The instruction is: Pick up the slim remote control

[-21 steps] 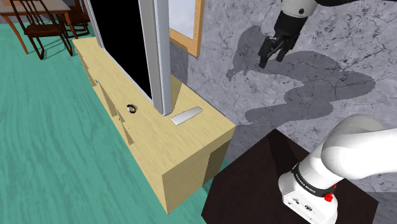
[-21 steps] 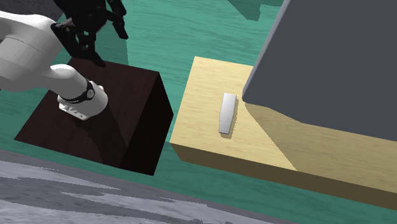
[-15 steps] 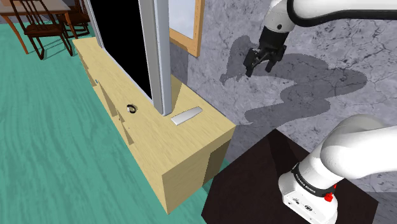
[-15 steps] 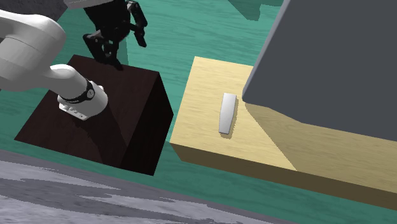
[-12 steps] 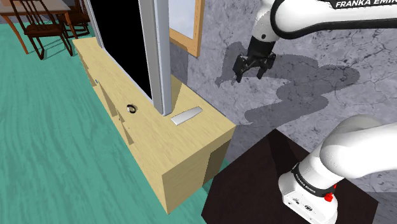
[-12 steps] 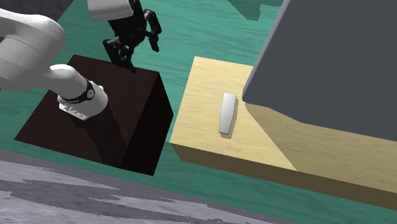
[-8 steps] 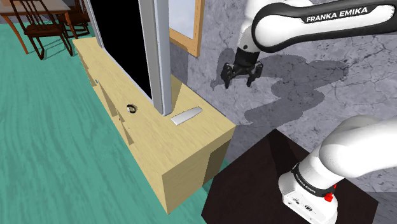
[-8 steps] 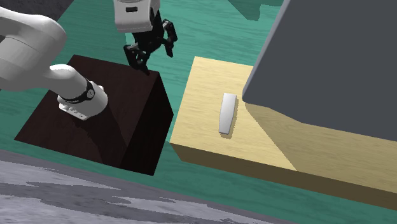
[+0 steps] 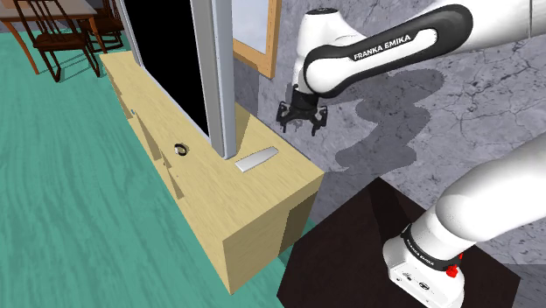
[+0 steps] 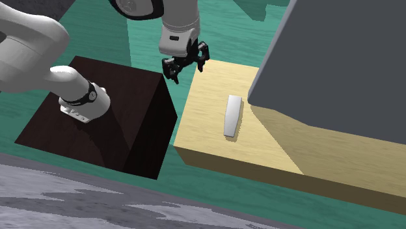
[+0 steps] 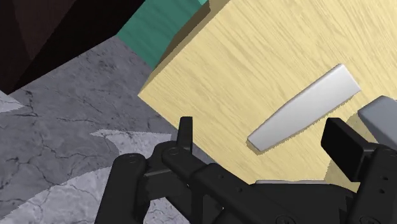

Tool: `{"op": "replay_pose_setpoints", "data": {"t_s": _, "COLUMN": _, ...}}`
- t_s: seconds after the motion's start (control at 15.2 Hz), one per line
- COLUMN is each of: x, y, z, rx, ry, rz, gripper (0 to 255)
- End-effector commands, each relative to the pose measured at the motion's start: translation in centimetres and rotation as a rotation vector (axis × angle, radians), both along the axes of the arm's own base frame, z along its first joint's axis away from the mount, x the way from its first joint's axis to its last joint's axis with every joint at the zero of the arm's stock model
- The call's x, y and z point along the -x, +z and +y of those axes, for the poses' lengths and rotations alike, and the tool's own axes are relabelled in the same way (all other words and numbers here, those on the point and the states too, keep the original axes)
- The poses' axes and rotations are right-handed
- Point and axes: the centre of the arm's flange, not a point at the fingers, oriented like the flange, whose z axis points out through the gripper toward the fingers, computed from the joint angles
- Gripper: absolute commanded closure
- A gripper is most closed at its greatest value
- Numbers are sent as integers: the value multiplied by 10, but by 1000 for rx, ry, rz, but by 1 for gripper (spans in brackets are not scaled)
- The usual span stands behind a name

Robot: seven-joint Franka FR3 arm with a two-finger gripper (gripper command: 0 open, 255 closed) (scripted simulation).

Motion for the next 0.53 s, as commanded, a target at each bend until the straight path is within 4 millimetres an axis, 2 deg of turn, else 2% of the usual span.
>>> {"op": "replay_pose_setpoints", "data": {"t_s": 0.0, "x": -17, "y": -23, "z": 5, "rx": -8, "ry": -76, "rz": 1, "gripper": 0}}
{"op": "replay_pose_setpoints", "data": {"t_s": 0.46, "x": -79, "y": -91, "z": 16, "rx": -29, "ry": -324, "rz": 5, "gripper": 0}}
